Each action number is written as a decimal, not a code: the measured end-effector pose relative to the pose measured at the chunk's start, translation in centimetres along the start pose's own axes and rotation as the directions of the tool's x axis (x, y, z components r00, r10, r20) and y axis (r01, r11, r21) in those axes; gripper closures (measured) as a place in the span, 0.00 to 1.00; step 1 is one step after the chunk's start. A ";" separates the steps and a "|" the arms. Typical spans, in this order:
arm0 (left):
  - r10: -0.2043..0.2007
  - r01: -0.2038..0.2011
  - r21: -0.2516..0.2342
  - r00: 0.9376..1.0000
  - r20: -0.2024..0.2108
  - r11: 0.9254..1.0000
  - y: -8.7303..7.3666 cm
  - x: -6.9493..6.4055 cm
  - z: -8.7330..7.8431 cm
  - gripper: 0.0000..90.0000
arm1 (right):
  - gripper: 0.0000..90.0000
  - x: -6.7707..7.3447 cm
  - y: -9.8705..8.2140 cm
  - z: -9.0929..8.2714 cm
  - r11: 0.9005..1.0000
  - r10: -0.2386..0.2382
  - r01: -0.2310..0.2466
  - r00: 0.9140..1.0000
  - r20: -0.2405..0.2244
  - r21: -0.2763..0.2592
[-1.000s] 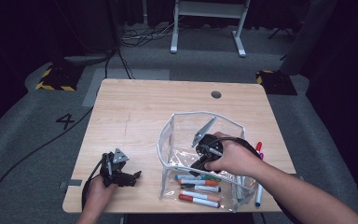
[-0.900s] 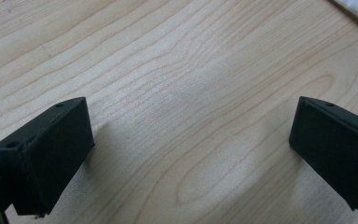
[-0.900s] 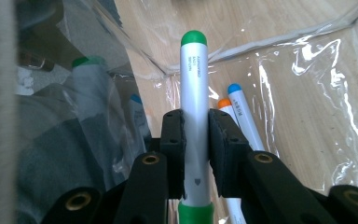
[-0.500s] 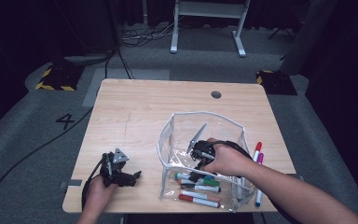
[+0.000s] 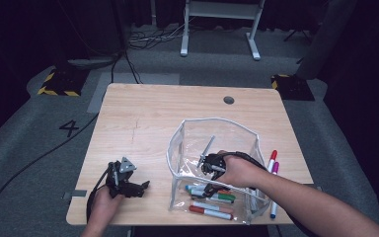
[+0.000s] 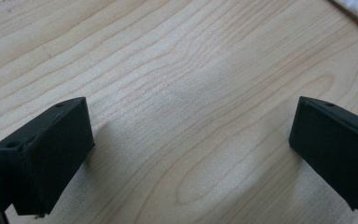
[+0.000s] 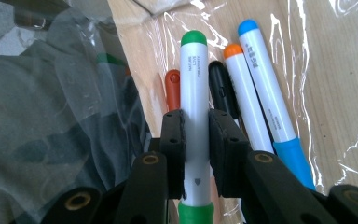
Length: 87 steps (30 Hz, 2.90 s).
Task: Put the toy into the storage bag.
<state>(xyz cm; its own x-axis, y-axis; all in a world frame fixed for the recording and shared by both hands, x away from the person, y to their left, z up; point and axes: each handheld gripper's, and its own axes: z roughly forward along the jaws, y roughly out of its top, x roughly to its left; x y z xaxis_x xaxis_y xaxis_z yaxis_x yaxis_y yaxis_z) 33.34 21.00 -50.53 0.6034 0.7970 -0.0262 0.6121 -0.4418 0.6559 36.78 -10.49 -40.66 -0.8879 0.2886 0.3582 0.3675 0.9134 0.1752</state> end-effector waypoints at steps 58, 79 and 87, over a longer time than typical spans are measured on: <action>0.000 0.000 0.000 1.000 -0.004 1.000 0.0 0.1 0.0 0.00 | 0.56 0.5 -18.1 -18.6 0.687 0.400 -0.102 0.879 0.259 -0.719; -0.020 0.020 0.000 1.000 -0.019 1.000 0.1 0.4 0.0 0.00 | 0.52 -4.5 -25.6 -5.9 0.721 0.552 -0.334 0.806 0.213 -0.607; -0.021 0.021 0.001 1.000 -0.019 1.000 0.1 0.4 0.0 0.00 | 0.49 -5.0 -26.2 -2.0 0.727 0.587 -0.394 0.781 0.211 -0.562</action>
<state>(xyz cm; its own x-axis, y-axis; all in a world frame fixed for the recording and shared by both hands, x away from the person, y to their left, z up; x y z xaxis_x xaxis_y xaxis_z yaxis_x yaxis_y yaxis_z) 33.63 21.27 -50.51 0.5808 0.8136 -0.0252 0.6249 -0.4258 0.6544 32.09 -36.44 -45.24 -0.5367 0.8224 0.1889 0.7727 0.3891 0.5015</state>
